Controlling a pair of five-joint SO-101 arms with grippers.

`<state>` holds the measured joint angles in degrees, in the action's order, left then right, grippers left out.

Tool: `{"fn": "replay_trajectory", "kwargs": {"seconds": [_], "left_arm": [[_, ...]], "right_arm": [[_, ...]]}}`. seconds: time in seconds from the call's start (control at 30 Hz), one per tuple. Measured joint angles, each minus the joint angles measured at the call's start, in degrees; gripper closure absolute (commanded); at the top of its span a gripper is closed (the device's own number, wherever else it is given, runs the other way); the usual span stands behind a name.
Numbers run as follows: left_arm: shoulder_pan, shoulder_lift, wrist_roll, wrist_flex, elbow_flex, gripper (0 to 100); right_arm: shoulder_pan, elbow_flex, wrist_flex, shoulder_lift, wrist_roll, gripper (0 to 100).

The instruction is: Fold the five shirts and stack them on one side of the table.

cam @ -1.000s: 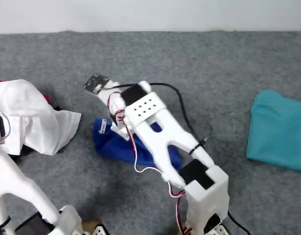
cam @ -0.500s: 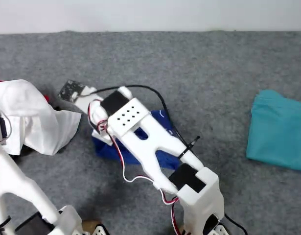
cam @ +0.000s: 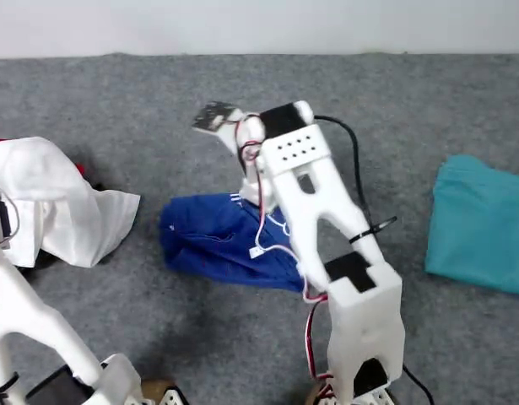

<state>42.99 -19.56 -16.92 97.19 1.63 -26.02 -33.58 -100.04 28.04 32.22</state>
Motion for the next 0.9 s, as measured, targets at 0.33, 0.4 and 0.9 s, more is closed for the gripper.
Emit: {"fn": "replay_trajectory", "kwargs": {"seconds": [0.33, 0.4, 0.9], "left_arm": [[0.00, 0.00, 0.00, 0.00, 0.00, 98], [0.00, 0.00, 0.00, 0.00, 0.00, 98], [0.00, 0.00, 0.00, 0.00, 0.00, 98]], "right_arm": [[-5.19, 0.00, 1.49, 13.98, 0.53, 98.9], [-9.23, 0.00, 0.53, 14.33, -0.79, 98.9], [-20.48, 0.00, -0.44, 0.09, -7.21, 98.9]]}}
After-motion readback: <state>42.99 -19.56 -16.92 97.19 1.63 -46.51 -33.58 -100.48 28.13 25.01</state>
